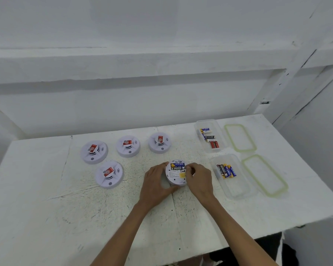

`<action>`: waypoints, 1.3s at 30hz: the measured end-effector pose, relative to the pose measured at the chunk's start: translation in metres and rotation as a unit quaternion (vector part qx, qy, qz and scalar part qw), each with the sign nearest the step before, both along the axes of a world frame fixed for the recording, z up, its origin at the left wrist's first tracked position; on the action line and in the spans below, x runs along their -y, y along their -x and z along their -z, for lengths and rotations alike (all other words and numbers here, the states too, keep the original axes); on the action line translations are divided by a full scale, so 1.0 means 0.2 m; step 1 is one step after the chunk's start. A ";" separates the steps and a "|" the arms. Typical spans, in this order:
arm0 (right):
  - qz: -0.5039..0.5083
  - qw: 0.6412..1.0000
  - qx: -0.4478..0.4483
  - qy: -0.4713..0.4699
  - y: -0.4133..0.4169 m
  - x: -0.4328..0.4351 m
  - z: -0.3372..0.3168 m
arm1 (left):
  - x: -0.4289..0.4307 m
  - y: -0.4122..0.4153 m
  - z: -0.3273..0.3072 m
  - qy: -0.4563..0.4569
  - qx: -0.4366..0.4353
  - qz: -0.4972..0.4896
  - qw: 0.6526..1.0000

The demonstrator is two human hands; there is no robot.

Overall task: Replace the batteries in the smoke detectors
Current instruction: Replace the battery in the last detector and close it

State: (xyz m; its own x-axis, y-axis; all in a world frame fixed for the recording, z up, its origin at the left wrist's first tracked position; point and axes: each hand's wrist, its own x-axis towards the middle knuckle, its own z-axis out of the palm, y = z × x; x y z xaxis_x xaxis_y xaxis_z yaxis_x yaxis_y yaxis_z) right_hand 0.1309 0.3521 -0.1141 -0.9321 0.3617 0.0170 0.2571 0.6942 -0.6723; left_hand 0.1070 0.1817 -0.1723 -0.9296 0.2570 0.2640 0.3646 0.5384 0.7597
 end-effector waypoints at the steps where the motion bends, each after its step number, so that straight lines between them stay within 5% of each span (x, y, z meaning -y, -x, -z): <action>1: 0.003 1.000 0.015 0.003 0.01 0.00 -0.01 | 0.00 0.00 -0.01 -0.005 0.000 0.002 1.000; 4: 0.000 0.998 0.053 0.028 0.03 -0.01 -0.03 | 0.00 -0.01 -0.02 -0.015 0.003 0.008 1.000; 11: 0.079 0.945 0.171 0.268 0.13 -0.05 -0.09 | 0.00 0.00 -0.01 -0.030 0.009 0.013 0.999; 21: 0.095 0.921 0.221 0.306 0.20 -0.07 -0.12 | 0.01 0.03 0.06 -0.014 0.031 0.004 0.999; 29: 0.106 0.949 0.164 0.247 0.17 -0.05 -0.10 | 0.00 0.02 0.02 -0.034 0.047 0.010 0.998; 39: 0.029 0.988 0.144 0.053 0.09 -0.09 -0.09 | -0.07 0.03 0.05 0.020 0.034 0.011 0.999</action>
State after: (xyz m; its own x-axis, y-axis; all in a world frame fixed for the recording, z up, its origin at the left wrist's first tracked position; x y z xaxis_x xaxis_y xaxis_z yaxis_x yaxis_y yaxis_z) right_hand 0.1124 0.3692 -0.0963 -0.8706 0.3996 -0.2871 0.4855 0.6032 -0.6328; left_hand 0.1015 0.1950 -0.1831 -0.9392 0.2863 0.1898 0.3250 0.5614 0.7611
